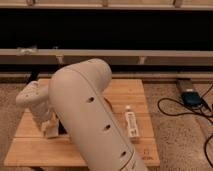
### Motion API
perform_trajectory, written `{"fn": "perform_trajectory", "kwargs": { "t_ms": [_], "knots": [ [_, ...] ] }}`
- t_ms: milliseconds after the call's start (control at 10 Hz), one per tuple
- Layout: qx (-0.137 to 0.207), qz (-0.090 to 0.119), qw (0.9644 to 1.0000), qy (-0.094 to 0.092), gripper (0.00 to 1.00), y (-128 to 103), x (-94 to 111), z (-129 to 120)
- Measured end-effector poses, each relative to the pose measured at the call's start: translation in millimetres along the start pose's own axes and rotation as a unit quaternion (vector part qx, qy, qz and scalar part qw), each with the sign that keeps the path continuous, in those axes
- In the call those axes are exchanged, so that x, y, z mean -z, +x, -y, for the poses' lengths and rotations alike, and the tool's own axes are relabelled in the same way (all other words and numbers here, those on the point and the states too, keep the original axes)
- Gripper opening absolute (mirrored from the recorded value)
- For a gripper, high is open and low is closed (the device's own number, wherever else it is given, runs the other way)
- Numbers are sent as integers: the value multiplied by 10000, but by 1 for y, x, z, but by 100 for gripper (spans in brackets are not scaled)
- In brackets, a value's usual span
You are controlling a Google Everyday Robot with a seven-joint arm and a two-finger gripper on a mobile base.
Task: Wipe the white sponge on the table
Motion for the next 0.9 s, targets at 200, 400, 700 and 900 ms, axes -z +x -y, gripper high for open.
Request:
{"fn": "perform_trajectory", "kwargs": {
  "t_ms": [200, 400, 700, 900],
  "knots": [
    [30, -37, 10000, 34, 57, 0, -2, -2],
    [76, -69, 9999, 94, 34, 0, -3, -2],
    [376, -15, 9991, 184, 5, 7, 0, -17],
    [581, 1, 9981, 222, 0, 13, 1, -28]
  ]
}}
